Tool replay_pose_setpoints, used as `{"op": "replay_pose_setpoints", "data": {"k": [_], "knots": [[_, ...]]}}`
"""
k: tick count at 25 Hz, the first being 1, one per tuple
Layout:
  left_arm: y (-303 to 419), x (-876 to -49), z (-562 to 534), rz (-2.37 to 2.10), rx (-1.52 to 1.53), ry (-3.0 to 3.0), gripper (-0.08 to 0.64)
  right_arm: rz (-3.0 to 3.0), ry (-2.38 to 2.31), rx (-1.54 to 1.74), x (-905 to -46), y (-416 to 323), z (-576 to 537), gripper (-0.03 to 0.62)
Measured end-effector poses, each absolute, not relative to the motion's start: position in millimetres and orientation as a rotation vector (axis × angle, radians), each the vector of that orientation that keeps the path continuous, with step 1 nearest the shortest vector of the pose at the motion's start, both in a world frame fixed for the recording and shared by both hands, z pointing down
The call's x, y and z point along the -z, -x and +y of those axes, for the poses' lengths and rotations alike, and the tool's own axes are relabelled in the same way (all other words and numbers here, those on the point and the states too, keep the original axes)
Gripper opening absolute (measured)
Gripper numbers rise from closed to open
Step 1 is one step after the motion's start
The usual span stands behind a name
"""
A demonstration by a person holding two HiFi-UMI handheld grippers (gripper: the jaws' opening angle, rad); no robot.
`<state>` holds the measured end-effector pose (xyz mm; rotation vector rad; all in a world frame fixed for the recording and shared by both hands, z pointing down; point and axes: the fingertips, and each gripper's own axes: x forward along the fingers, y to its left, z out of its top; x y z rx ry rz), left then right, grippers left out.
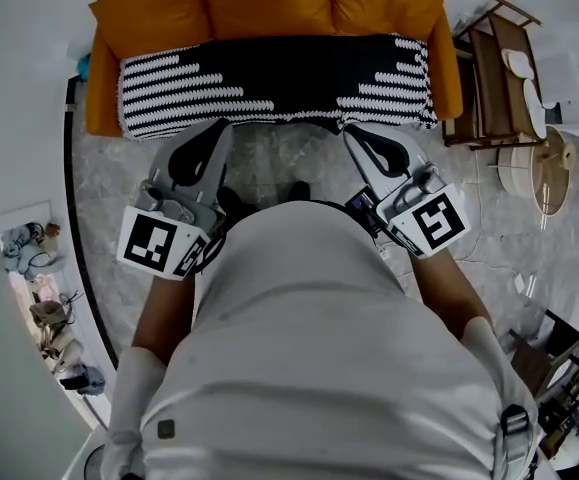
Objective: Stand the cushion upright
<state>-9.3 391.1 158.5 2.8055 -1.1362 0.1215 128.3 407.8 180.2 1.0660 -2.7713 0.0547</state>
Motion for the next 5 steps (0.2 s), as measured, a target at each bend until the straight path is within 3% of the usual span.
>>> {"op": "replay_pose_setpoints", "data": {"k": [5], "knots": [[-0.3,-160.3,392.1,-1.134,-0.117,-2.808,0.003,-2.774,-1.06,-0.054,-181.7,-136.0,408.3,0.011]]}}
